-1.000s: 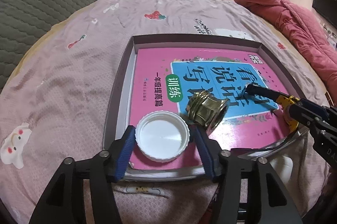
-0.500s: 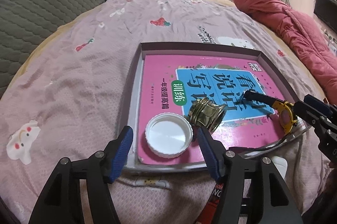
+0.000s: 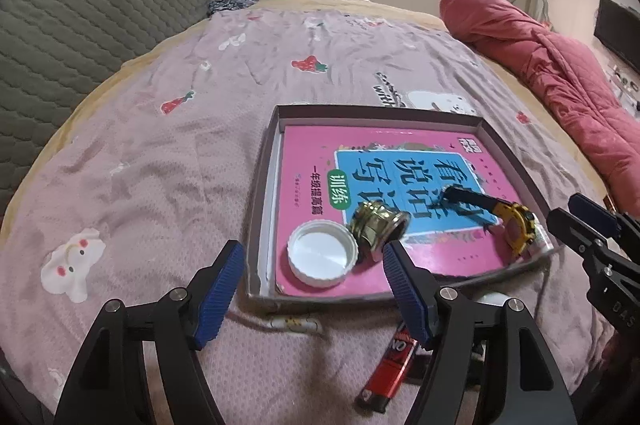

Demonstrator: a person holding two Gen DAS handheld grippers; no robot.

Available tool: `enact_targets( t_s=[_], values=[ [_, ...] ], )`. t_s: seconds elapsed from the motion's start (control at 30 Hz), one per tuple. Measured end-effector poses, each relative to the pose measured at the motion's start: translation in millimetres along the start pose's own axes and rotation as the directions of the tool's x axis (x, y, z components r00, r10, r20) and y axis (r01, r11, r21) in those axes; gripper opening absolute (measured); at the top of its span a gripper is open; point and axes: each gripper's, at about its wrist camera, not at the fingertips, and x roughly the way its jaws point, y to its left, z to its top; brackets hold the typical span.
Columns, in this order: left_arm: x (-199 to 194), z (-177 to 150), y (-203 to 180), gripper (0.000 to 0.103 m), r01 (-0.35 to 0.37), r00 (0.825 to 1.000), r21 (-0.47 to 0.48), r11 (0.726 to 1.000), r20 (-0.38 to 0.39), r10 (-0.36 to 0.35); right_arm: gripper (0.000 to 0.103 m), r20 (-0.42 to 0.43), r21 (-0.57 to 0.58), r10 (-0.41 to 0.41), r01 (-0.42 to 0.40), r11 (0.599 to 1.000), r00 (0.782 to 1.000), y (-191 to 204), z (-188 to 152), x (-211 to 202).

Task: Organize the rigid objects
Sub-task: 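Open the left tool to release the cap while the right tool releases the tape measure, then withdraw both open tools from the tray toward the earbud case and lighter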

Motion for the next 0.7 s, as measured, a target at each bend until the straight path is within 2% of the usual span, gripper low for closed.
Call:
enact_targets(
  t_s=[0.3, 0.4, 0.47, 0.7],
  values=[
    [-20, -2, -2, 0.074, -0.009, 1.0, 0.02, 1.0, 0.014, 0.008, 0.046, 0.056, 0.023, 0.009, -0.01, 1.0, 0.998, -2, 2, -22],
    [-25, -3, -1, 0.074, -0.012, 1.0, 0.023, 1.0, 0.011, 0.012, 0.047, 0.056, 0.036, 0.018, -0.02, 0.999, 0.998, -4, 2, -27],
    [-29, -5, 0, 0.074, -0.015, 1.0, 0.02, 1.0, 0.011, 0.015, 0.052, 0.057, 0.034, 0.021, -0.023, 0.999, 0.998, -3, 1, -29],
    [-43, -7, -1, 0.074, -0.021, 1.0, 0.023, 1.0, 0.018, 0.021, 0.053, 0.065, 0.015, 0.057, -0.058, 0.998, 0.996, 4, -6, -44]
  ],
)
